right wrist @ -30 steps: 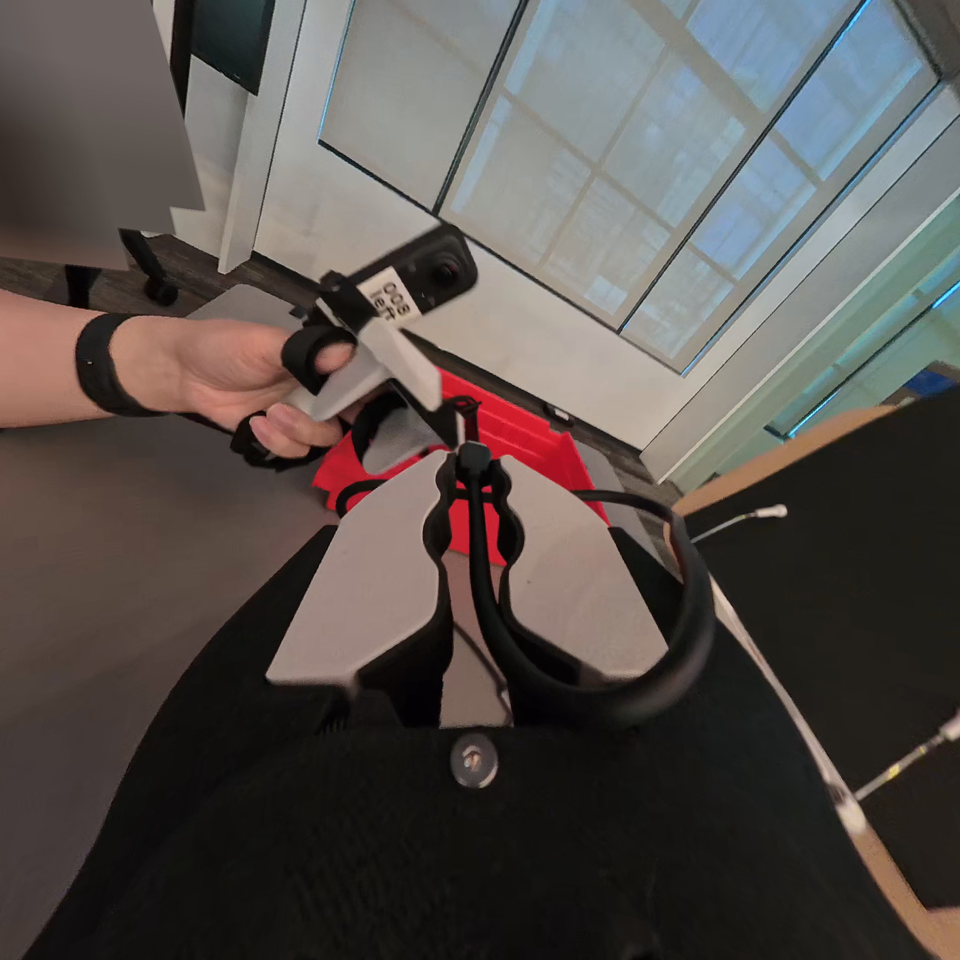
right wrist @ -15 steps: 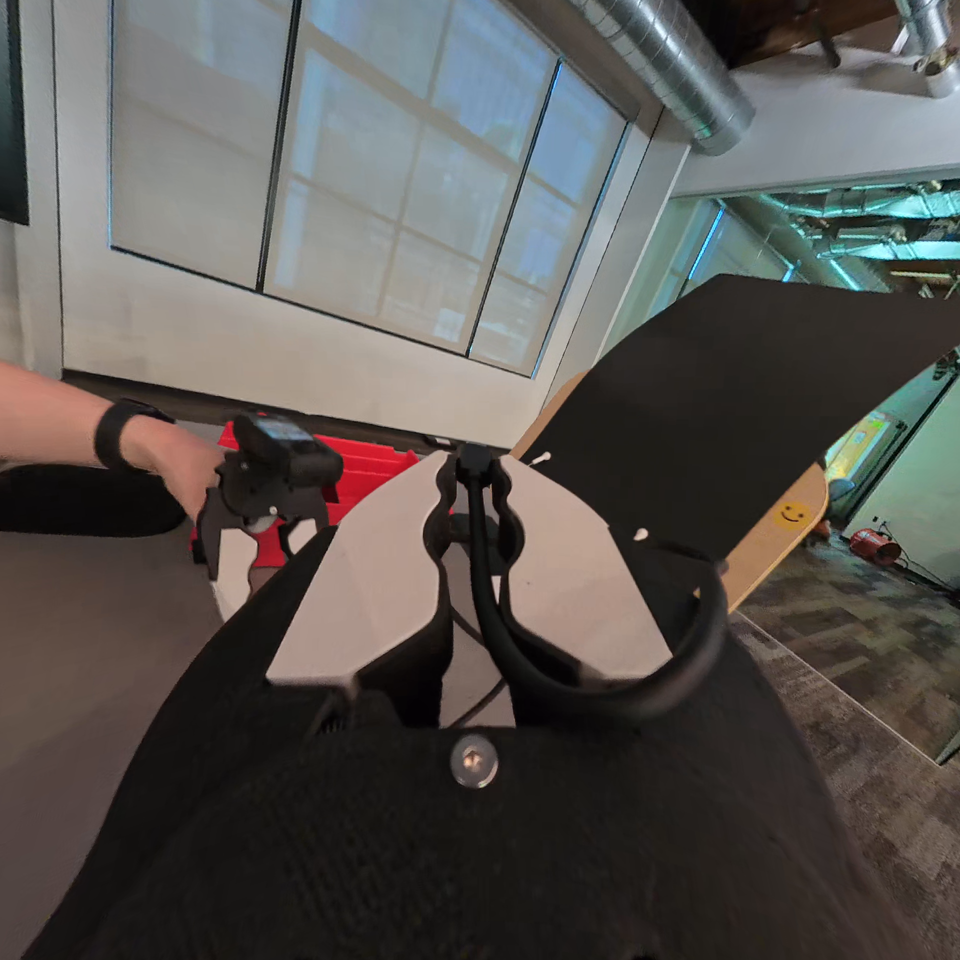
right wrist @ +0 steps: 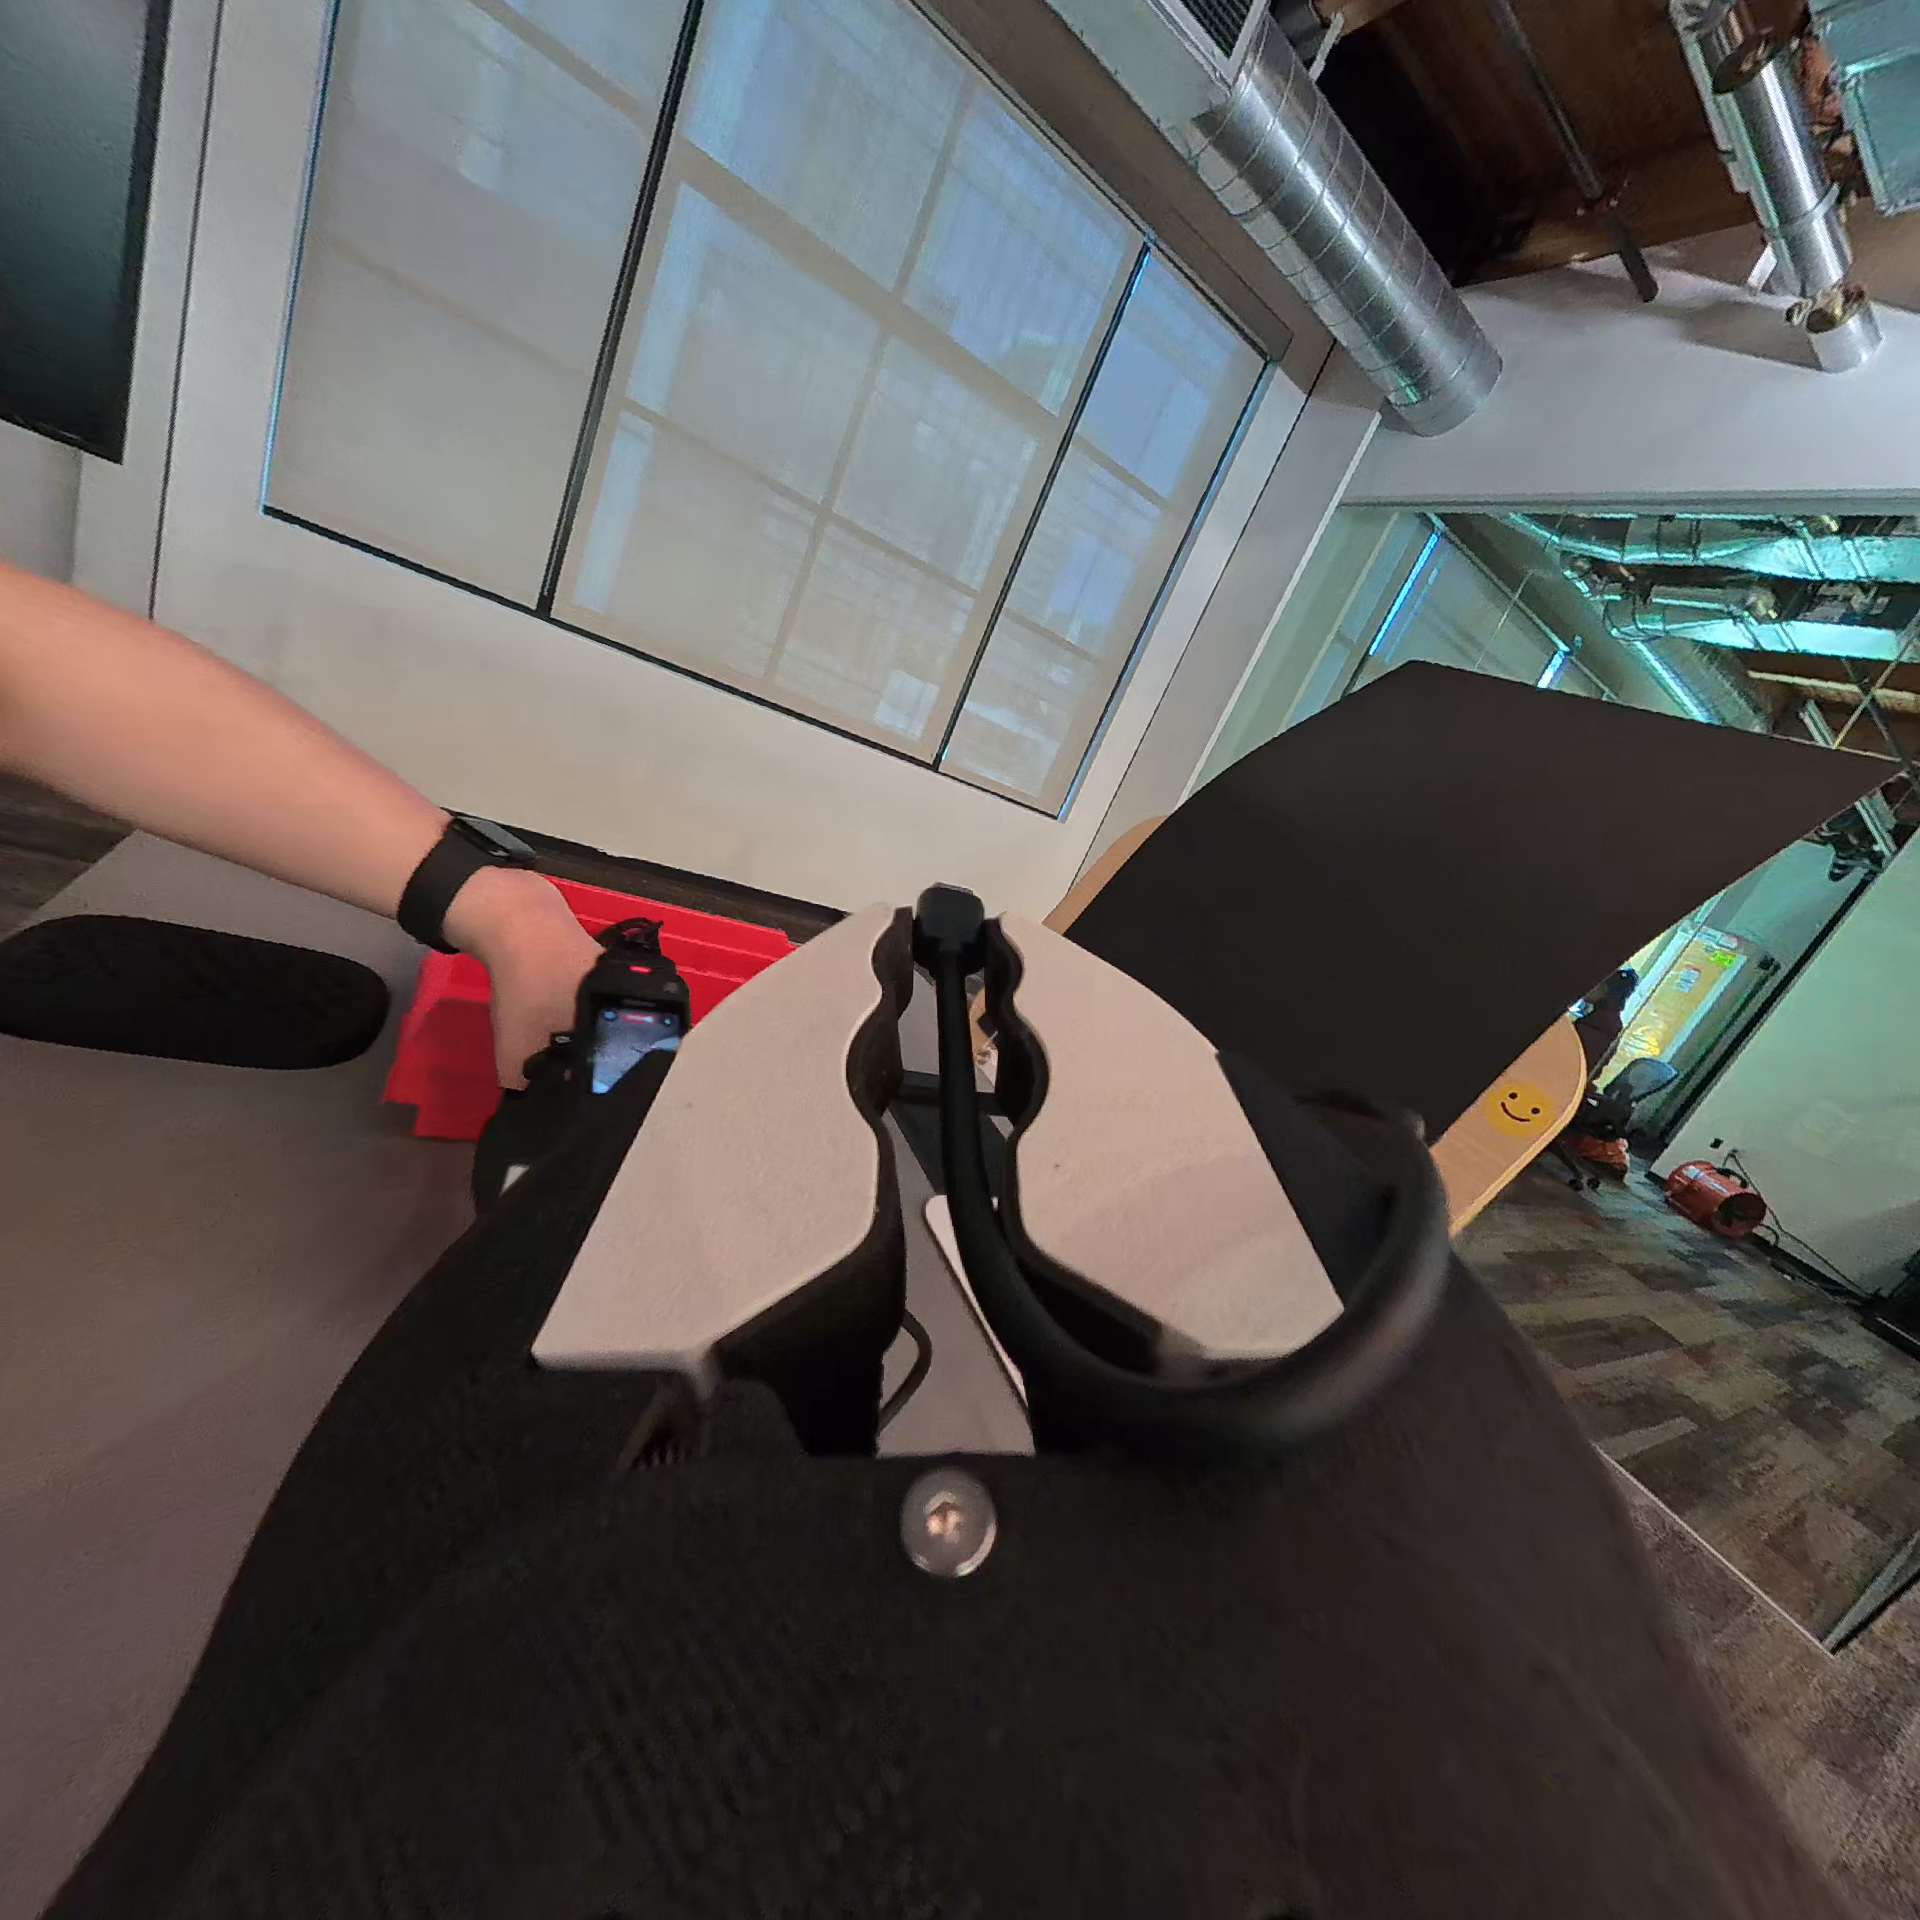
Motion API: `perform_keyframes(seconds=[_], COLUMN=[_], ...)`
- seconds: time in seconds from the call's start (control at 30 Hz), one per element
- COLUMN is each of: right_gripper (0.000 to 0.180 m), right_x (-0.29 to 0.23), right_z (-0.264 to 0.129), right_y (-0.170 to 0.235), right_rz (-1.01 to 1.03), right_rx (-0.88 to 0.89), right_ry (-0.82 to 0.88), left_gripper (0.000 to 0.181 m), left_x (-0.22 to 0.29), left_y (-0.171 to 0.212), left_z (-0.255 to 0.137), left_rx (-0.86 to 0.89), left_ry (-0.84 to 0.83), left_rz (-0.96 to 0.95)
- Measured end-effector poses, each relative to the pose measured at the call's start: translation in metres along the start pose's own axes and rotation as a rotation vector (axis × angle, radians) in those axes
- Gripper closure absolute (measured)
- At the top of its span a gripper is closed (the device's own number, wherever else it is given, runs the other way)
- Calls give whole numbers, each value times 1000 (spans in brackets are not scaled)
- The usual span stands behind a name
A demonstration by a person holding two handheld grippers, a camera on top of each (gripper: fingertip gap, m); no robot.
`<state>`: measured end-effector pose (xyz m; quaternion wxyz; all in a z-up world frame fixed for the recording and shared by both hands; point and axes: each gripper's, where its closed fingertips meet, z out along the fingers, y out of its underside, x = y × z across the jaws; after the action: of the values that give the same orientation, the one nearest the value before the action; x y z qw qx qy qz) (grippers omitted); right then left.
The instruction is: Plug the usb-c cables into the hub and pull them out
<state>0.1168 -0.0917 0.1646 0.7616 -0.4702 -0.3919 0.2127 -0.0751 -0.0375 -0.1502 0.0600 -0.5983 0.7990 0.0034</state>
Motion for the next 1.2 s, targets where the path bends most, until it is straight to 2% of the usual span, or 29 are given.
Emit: perform_keyframes(seconds=[0.13,0.2,0.3,0.47,0.57,0.67,0.8,0.93,1.1,1.2], right_gripper=[166,166,166,166,166,166,166,166,166,166], right_x=[-2,-3,-3,-6,-8,-8,-2,2,-2,-10], right_z=[-1,-2,-2,0,0,-2,-5,-1,17,34], right_y=[-1,-2,-5,0,0,-3,-3,4,30,48], right_rz=[-11,-14,-12,-19,-34,-53,-46,-5,26,46], right_rx=[-3,-3,8,-18,-25,-19,-20,-42,-147,-192], right_ry=[-9,-14,-23,-39,-44,-40,-12,4,-4,-27], left_gripper=[141,152,156,158,158,158,158,159,158,159], left_x=[1,3,5,6,1,0,-3,-9,-21,-30], left_y=[-1,-5,-4,-3,-6,-23,-51,-58,-62,-61], left_z=[9,12,10,9,6,-12,-50,-71,-100,-119], left_rx=[-29,-22,-15,-33,-49,92,374,578,801,922], left_ry=[35,65,90,64,-5,19,82,142,154,100], left_rz=[-4,-16,-42,-49,-60,-191,-417,-617,-709,-744])
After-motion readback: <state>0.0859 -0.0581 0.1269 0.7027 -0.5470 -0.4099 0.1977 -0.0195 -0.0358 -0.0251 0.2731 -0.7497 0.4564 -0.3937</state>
